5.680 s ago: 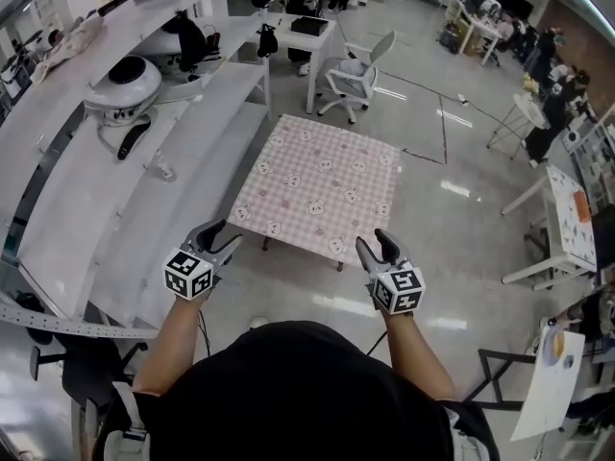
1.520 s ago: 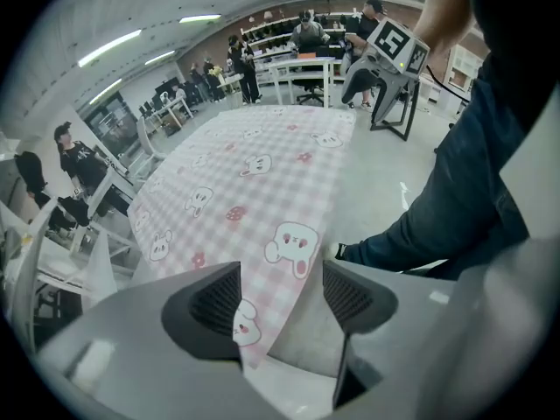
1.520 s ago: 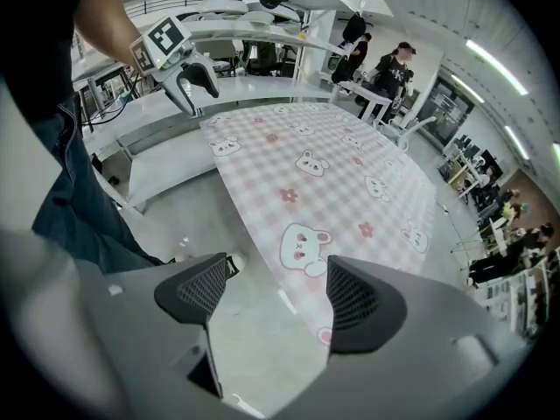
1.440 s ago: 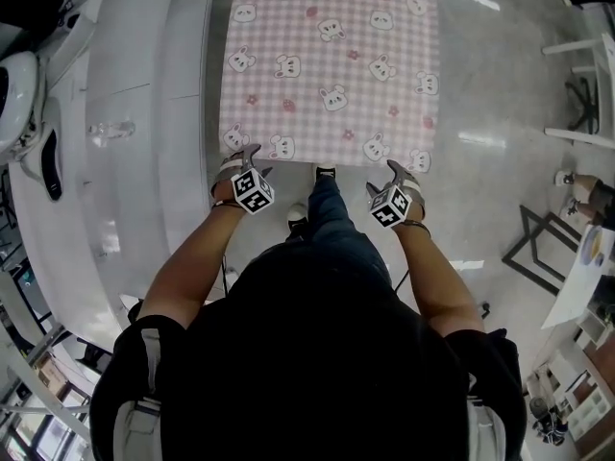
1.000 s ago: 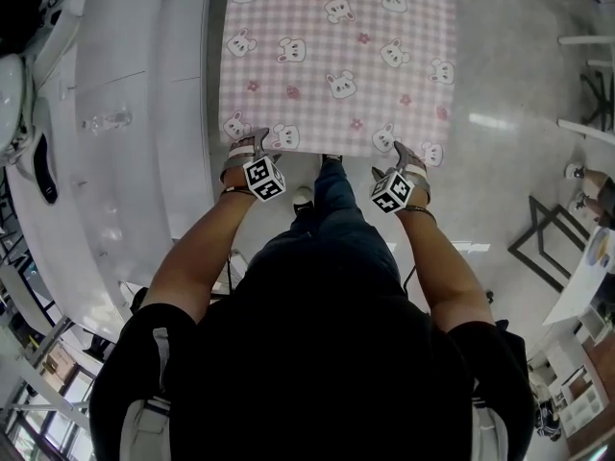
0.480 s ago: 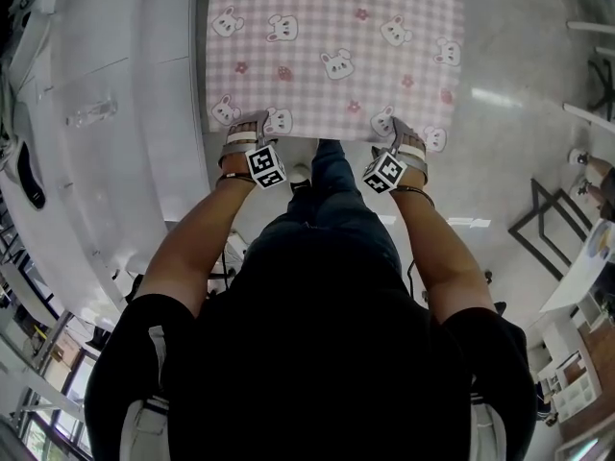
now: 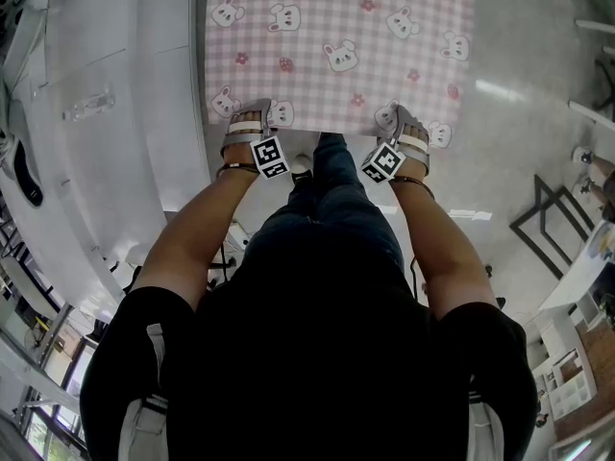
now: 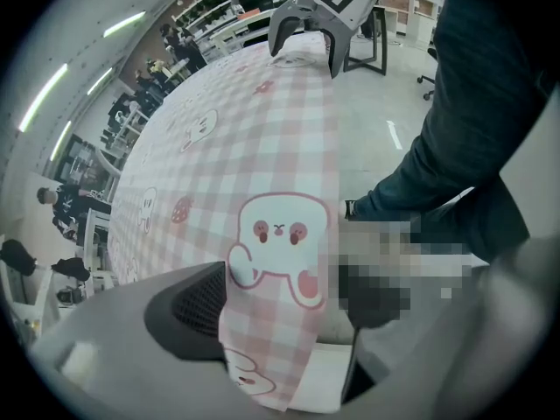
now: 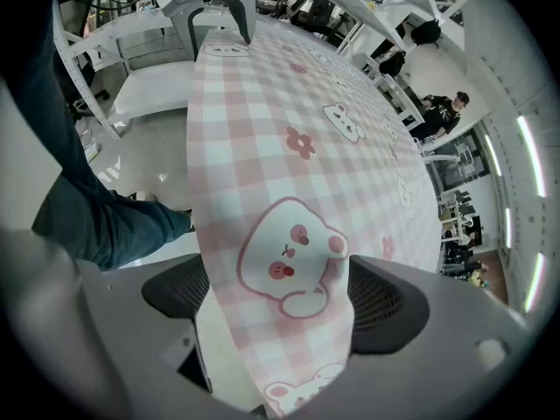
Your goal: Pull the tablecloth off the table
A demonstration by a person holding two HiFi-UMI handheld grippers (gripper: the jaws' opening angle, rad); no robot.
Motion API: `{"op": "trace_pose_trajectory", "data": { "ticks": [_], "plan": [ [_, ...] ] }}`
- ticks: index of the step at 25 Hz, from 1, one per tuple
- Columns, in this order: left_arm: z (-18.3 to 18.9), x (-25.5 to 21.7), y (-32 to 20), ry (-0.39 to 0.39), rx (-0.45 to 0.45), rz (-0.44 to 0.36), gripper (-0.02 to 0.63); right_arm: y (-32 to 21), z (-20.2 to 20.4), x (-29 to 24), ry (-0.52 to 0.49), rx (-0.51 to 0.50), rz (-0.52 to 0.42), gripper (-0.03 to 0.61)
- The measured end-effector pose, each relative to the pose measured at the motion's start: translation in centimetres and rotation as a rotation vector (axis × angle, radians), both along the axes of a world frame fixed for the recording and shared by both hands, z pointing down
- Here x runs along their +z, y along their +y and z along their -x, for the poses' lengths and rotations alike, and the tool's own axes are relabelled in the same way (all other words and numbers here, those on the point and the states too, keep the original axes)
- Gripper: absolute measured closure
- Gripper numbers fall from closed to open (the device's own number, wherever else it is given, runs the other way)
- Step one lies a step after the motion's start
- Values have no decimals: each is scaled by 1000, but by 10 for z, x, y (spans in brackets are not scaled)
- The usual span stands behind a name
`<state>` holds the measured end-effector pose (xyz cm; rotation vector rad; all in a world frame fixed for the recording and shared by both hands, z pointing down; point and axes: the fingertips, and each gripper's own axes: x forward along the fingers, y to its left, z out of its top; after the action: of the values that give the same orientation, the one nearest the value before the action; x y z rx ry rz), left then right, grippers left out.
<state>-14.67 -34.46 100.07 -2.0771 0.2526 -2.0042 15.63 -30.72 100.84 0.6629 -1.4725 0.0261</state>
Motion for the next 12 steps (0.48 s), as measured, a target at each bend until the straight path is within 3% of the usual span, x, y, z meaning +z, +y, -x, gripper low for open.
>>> {"op": "trace_pose_trajectory", "data": {
  "ticks": [4, 12],
  "plan": [
    [-2, -2, -3, 12, -7, -6, 239, 3, 4, -3, -9, -23, 23, 84],
    [-6, -6, -1, 23, 8, 18, 284, 4, 2, -12, -15, -12, 20, 187]
  ]
}}
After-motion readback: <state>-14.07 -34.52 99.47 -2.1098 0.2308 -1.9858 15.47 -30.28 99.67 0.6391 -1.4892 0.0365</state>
